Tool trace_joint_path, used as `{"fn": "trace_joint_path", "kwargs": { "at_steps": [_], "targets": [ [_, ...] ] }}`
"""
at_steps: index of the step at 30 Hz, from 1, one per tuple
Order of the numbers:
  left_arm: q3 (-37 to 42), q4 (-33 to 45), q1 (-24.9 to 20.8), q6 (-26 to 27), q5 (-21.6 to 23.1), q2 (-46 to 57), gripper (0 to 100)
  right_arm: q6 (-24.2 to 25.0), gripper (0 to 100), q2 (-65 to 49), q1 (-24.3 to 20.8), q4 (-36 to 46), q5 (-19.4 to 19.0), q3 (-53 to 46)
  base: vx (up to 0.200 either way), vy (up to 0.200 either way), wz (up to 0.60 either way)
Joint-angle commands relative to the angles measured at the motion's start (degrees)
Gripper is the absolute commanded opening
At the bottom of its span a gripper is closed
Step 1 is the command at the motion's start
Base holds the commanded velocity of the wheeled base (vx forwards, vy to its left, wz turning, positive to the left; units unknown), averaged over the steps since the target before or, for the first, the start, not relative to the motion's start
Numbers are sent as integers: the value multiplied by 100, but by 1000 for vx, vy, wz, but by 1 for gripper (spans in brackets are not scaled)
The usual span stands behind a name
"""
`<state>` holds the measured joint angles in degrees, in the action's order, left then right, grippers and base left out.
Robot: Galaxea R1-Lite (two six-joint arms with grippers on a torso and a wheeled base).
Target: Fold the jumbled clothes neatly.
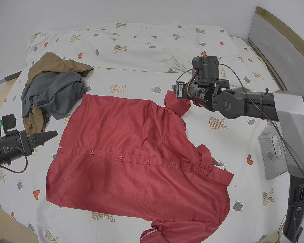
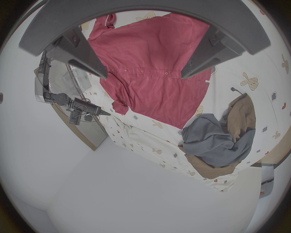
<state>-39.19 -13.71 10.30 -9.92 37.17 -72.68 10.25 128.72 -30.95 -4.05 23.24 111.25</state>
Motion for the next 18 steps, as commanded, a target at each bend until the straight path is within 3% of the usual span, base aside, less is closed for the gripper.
{"fn": "trace_joint_path", "kwargs": {
  "at_steps": [1,7,8,10,11,12,13,14,18],
  "targets": [
    [52,-35,-19,-1,1,-18,100,267,100,162,98,44,-56,301,0,0,0],
    [52,-35,-28,-1,1,-18,100,873,100,-154,476,308,-399,-130,0,0,0],
    [52,-35,-28,-10,1,-9,100,1409,100,-427,687,624,-1190,-596,0,0,0],
    [52,-35,-28,-1,1,-27,100,2016,100,-646,889,853,-2288,-956,0,0,0],
    [52,-35,-28,-10,1,-27,100,2341,100,-734,1047,888,-3027,-1158,0,0,0],
    [52,-35,-28,-10,1,-27,100,2455,100,-761,1126,888,-3299,-1211,0,0,0],
    [61,-44,-28,-1,1,-27,100,2693,100,-734,1408,888,-4011,-1334,0,0,0],
    [61,-35,-28,-10,1,-27,100,2736,100,-708,1575,888,-4407,-1396,0,0,0],
    [52,-35,-28,-10,1,-18,100,2719,100,-620,1768,888,-4697,-1624,0,0,0]
  ]
}}
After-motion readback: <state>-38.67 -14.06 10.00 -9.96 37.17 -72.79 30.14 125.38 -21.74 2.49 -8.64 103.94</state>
